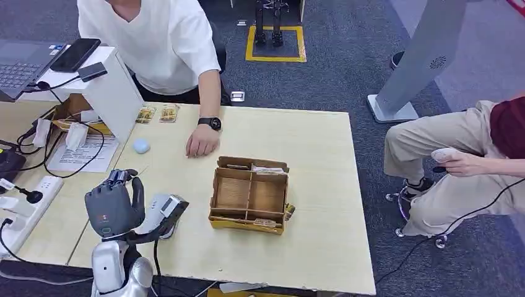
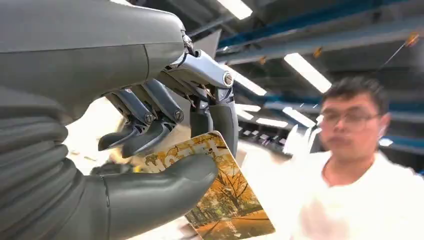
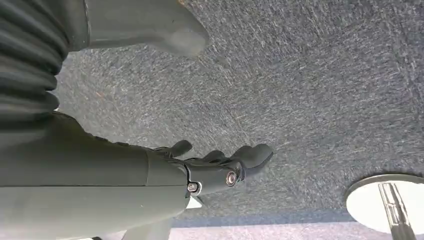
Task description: Pass the card to the sensor for recognition and then transmit it.
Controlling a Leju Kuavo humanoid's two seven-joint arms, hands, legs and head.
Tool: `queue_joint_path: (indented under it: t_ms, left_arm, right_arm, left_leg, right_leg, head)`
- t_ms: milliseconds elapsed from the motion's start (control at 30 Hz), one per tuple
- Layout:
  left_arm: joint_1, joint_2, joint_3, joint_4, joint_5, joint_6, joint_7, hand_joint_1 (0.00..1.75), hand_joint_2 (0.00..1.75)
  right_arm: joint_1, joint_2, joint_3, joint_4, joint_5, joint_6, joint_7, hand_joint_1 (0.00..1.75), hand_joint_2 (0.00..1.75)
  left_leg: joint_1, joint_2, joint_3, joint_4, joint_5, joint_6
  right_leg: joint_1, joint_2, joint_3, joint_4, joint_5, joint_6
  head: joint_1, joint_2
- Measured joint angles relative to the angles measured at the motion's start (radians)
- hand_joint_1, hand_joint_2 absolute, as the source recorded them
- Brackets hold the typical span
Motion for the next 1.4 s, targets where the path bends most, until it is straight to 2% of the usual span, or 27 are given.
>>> queue_joint_path:
  t_ms: [133, 467, 800, 1400]
  left_arm:
    - [0.015, 0.002, 0.000, 0.053, -0.003, 0.000, 0.046, 1.75, 1.75]
    - [0.036, 0.011, 0.000, 0.196, 0.007, 0.000, 0.106, 1.75, 1.75]
    - [0.039, 0.026, -0.001, 0.287, -0.001, 0.000, 0.130, 1.75, 1.75]
    - [0.022, 0.045, -0.028, 0.376, -0.003, 0.003, 0.149, 1.75, 1.75]
  right_arm:
    - [0.000, 0.000, 0.000, 0.000, 0.000, 0.000, 0.000, 0.00, 1.75]
    - [0.000, 0.000, -0.003, 0.000, 0.000, 0.000, 0.000, 0.00, 1.75]
    - [-0.001, 0.000, -0.003, 0.000, 0.000, 0.000, 0.002, 0.00, 1.75]
    - [-0.001, 0.000, -0.003, 0.000, -0.003, 0.000, 0.000, 0.00, 1.75]
  left_leg:
    - [0.000, 0.000, 0.000, 0.000, 0.000, 0.000]
    - [0.000, 0.000, 0.000, 0.000, 0.000, 0.000]
    - [0.000, 0.000, 0.000, 0.000, 0.000, 0.000]
    - [0.000, 0.000, 0.001, 0.000, 0.000, 0.000]
  right_leg:
    - [0.000, 0.000, 0.000, 0.000, 0.000, 0.000]
    - [0.000, 0.000, 0.000, 0.000, 0.000, 0.000]
    - [0.000, 0.000, 0.000, 0.000, 0.000, 0.000]
    - [0.000, 0.000, 0.001, 0.000, 0.000, 0.000]
  head:
    - [0.000, 0.000]
    - [0.000, 0.000]
    - [0.000, 0.000]
    - [0.000, 0.000]
